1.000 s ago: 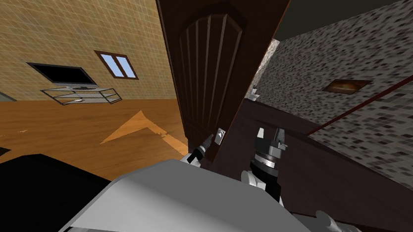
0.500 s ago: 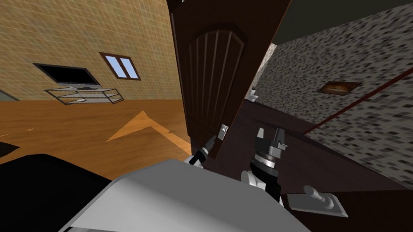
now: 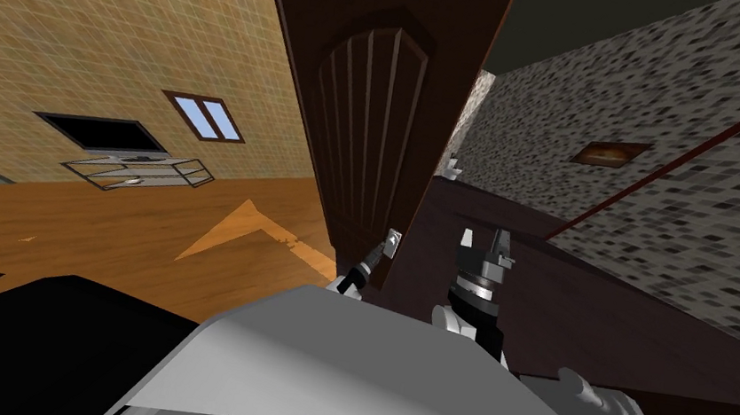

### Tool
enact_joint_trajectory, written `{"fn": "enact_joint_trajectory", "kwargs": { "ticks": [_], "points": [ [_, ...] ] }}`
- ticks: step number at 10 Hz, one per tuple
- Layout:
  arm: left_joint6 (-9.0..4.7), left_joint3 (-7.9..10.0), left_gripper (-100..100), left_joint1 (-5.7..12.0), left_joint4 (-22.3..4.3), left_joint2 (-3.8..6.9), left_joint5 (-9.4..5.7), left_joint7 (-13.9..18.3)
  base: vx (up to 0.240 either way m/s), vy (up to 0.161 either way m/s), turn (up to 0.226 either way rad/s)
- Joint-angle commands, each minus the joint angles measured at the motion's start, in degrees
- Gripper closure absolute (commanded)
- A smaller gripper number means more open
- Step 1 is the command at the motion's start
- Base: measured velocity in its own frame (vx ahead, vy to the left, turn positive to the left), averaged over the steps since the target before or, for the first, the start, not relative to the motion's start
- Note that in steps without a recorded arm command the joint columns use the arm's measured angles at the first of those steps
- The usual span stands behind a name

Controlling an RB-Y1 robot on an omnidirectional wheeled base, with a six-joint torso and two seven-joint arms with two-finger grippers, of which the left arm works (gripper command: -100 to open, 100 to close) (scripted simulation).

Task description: Push the door open

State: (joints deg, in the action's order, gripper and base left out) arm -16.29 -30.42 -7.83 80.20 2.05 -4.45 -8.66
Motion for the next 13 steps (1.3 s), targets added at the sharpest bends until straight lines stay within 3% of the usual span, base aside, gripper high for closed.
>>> {"fn": "enact_joint_trajectory", "kwargs": {
  "ticks": [1, 3, 4, 5, 10, 11, 13],
  "points": [
    [-0.13, 0.32, -100, 0.41, -0.44, -0.56, 0.04, -0.01, 0.214, -0.116, -0.019],
    [-0.23, 0.76, -100, 1.00, -1.02, -2.47, 0.07, 0.01, 0.201, -0.108, -0.023],
    [-0.12, 0.62, -100, 0.76, -0.73, -1.96, 0.09, -0.06, 0.078, -0.050, 0.003],
    [-0.12, 0.62, 100, 0.76, -0.73, -1.96, 0.09, -0.06, -0.008, 0.006, 0.004],
    [-0.12, 0.62, 100, 0.76, -0.73, -1.96, 0.09, -0.06, -0.016, 0.010, -0.001],
    [-0.21, -0.29, 100, -0.34, -0.27, -0.99, -0.16, -0.94, 0.089, -0.030, 0.192],
    [-0.46, -1.68, 100, -1.89, 0.57, -0.25, -0.56, -2.24, 0.205, -0.098, 0.241]
  ]
}}
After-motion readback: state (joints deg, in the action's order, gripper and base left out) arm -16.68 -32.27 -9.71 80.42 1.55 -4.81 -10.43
